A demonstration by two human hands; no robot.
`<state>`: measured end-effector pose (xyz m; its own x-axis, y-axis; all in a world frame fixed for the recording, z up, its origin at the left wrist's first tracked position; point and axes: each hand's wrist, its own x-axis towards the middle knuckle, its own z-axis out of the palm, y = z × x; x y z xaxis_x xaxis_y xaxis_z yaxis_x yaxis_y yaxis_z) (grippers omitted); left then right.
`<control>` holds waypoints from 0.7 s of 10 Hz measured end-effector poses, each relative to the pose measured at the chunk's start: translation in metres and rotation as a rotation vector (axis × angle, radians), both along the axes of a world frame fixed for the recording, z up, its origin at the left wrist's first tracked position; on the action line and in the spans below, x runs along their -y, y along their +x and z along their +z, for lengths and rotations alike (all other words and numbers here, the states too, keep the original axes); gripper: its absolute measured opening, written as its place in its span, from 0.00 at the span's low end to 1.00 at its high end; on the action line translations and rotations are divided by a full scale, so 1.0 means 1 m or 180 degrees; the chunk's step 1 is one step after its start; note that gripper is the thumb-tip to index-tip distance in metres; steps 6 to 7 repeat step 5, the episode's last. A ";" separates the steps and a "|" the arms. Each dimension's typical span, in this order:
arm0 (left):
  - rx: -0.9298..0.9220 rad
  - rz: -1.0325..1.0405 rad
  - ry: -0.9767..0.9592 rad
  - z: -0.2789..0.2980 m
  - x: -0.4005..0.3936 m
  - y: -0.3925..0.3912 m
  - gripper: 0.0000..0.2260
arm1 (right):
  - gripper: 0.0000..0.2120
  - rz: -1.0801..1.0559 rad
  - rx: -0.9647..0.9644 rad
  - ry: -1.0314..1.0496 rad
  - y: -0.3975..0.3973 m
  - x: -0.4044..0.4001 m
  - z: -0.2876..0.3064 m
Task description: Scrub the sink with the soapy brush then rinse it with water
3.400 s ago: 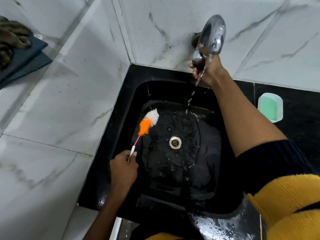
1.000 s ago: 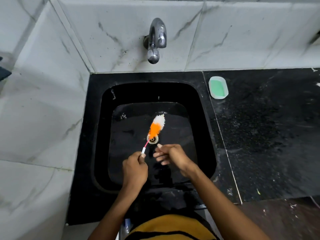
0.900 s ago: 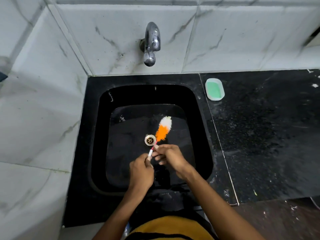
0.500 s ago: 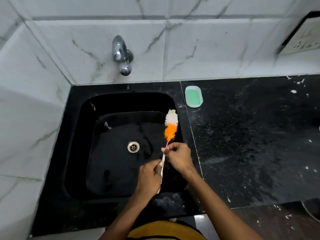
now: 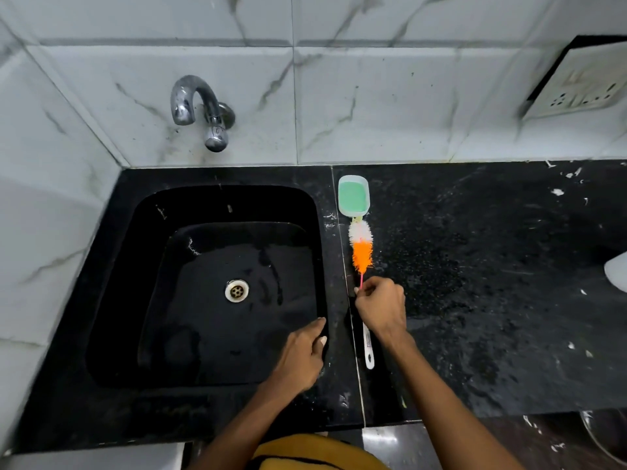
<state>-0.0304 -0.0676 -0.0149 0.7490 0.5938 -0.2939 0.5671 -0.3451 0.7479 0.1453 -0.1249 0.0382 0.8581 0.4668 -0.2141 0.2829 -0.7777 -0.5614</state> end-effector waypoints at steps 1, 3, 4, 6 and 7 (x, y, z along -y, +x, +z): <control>-0.0010 -0.0098 0.0008 -0.005 0.002 0.002 0.20 | 0.07 0.0154 0.0162 -0.0111 0.001 0.000 -0.005; 0.0114 -0.0072 0.0121 -0.005 0.006 0.003 0.19 | 0.05 0.0350 0.0242 -0.0189 0.000 0.000 -0.015; 0.0196 -0.0099 0.0133 -0.002 0.006 0.002 0.19 | 0.08 0.0377 0.0209 -0.0155 -0.001 0.001 -0.016; 0.0275 -0.0047 0.0204 0.002 0.008 0.003 0.18 | 0.11 0.0366 0.0513 -0.0158 -0.008 0.003 -0.016; 0.0275 -0.0047 0.0204 0.002 0.008 0.003 0.18 | 0.11 0.0366 0.0513 -0.0158 -0.008 0.003 -0.016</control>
